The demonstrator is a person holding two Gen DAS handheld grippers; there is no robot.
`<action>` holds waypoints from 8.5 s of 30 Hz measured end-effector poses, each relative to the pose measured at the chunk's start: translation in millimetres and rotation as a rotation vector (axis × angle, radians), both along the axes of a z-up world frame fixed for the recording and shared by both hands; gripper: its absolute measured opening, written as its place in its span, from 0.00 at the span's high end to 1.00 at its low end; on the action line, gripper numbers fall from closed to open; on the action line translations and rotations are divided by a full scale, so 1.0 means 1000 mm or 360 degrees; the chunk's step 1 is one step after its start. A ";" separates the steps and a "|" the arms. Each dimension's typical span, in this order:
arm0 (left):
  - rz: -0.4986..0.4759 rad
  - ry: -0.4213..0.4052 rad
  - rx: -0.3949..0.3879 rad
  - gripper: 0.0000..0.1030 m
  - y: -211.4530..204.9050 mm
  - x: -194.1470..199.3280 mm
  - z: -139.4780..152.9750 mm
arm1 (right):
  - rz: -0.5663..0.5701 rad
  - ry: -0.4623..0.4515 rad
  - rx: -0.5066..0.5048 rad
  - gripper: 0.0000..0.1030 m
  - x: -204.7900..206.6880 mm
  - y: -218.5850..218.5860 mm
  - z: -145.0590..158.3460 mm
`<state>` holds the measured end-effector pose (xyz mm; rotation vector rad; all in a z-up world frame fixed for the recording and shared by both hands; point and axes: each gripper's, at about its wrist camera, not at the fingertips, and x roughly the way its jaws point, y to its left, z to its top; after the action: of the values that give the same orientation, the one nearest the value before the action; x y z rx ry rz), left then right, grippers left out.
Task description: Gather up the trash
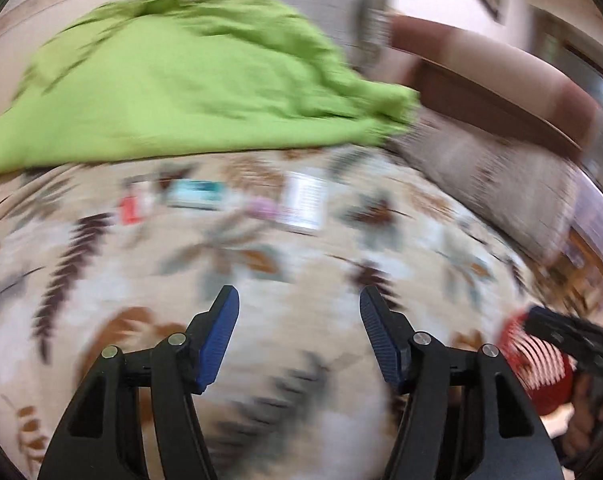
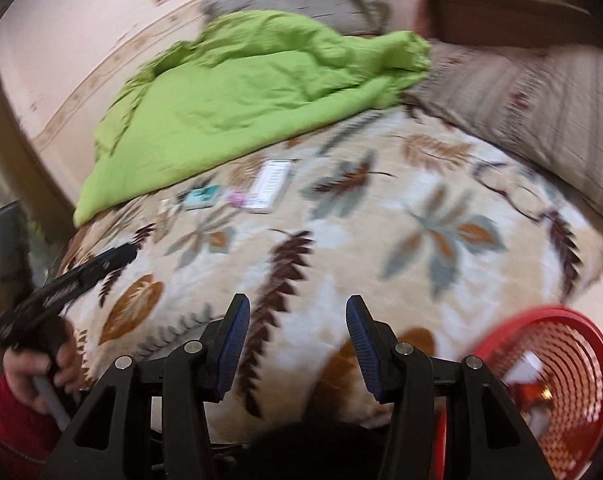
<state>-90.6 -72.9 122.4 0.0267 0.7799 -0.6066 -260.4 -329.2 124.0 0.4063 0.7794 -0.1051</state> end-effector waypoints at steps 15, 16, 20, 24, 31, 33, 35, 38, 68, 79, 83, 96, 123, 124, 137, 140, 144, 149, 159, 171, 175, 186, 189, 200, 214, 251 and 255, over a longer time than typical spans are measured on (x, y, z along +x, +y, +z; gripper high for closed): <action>0.0566 0.0349 0.0027 0.34 0.055 0.197 -0.058 | 0.0330 0.0023 0.0019 0.47 0.102 0.046 -0.009; 0.0589 0.0361 0.0036 0.34 0.053 0.206 -0.063 | 0.0344 0.0024 0.0016 0.47 0.107 0.047 -0.010; 0.0599 0.0395 0.0073 0.35 0.044 0.232 -0.084 | 0.0426 0.0029 0.0046 0.47 0.129 0.047 -0.015; 0.0596 0.0418 0.0037 0.50 0.042 0.245 -0.098 | 0.0516 0.0021 0.0017 0.48 0.165 0.050 -0.018; 0.0534 0.0309 0.0046 0.64 0.041 0.238 -0.102 | 0.0602 0.0088 -0.0087 0.58 0.254 0.060 -0.045; 0.0520 0.0300 0.0037 0.64 0.043 0.236 -0.102 | 0.0590 0.0124 -0.0159 0.59 0.281 0.062 -0.058; 0.0517 0.0295 0.0028 0.64 0.046 0.234 -0.101 | 0.0579 0.0155 -0.0170 0.61 0.299 0.061 -0.068; 0.0503 0.0275 0.0012 0.65 0.048 0.231 -0.098 | 0.0567 0.0221 -0.0268 0.62 0.322 0.065 -0.086; 0.0320 -0.0128 0.0120 0.65 0.035 -0.025 -0.048 | 0.0345 -0.0094 -0.0038 0.80 0.105 0.090 -0.041; 0.0309 -0.0302 0.0331 0.64 0.020 -0.039 -0.062 | 0.0307 -0.0128 -0.0056 0.80 0.101 0.086 -0.040; 0.0305 -0.0290 0.0336 0.64 0.019 -0.036 -0.064 | 0.0306 -0.0127 -0.0057 0.80 0.102 0.086 -0.041; 0.0300 -0.0274 0.0331 0.64 0.018 -0.032 -0.067 | 0.0322 -0.0108 -0.0049 0.80 0.107 0.088 -0.044; 0.0243 -0.0226 0.0268 0.64 0.013 -0.032 -0.074 | 0.0321 -0.0106 -0.0023 0.80 0.109 0.088 -0.045; 0.0211 -0.0214 0.0247 0.64 0.012 -0.032 -0.074 | 0.0309 -0.0112 -0.0005 0.80 0.108 0.085 -0.044; -0.0017 -0.0273 0.0144 0.64 -0.011 -0.077 -0.056 | 0.0160 -0.0205 0.0153 0.80 0.039 0.052 -0.025; -0.0044 -0.0304 0.0137 0.64 -0.015 -0.087 -0.047 | 0.0136 -0.0213 0.0162 0.80 0.026 0.047 -0.023; -0.0114 -0.0305 0.0120 0.64 -0.024 -0.105 -0.037 | 0.0090 -0.0214 0.0148 0.80 0.005 0.037 -0.017; -0.0221 -0.0337 0.0107 0.64 -0.042 -0.125 -0.023 | 0.0009 -0.0210 0.0185 0.80 -0.028 0.015 -0.013; -0.0456 -0.0371 0.0052 0.64 -0.081 -0.162 0.005 | -0.0231 -0.0239 0.0204 0.80 -0.101 -0.038 0.003; -0.0765 -0.0263 -0.0020 0.64 -0.139 -0.199 0.025 | -0.0546 -0.0212 0.0203 0.80 -0.175 -0.096 0.004; -0.0878 -0.0248 -0.0020 0.64 -0.163 -0.216 0.028 | -0.0590 -0.0202 0.0206 0.80 -0.187 -0.107 0.002; -0.1061 -0.0051 0.0008 0.64 -0.217 -0.233 0.010 | -0.0685 -0.0187 0.0213 0.80 -0.203 -0.126 -0.005; -0.1081 0.0011 0.0003 0.64 -0.231 -0.230 0.005 | -0.0716 -0.0179 0.0215 0.80 -0.208 -0.133 -0.007; -0.1167 0.0120 0.0067 0.64 -0.268 -0.232 -0.019 | -0.0781 -0.0129 0.0232 0.78 -0.211 -0.150 -0.021; -0.1052 0.0113 0.0027 0.40 -0.245 -0.217 -0.019 | -0.0872 -0.0050 0.0145 0.45 -0.211 -0.141 -0.019; -0.0311 -0.0628 0.0352 0.01 -0.082 -0.174 -0.007 | -0.1175 0.0151 -0.0445 0.00 -0.158 0.007 0.003; -0.0305 -0.0652 0.0299 0.01 -0.078 -0.176 -0.005 | -0.1187 0.0169 -0.0443 0.00 -0.159 0.006 0.001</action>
<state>-266.6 -151.0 117.4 0.3903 0.4354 -0.6796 -418.9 -322.8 125.0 0.4105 0.6716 -0.9284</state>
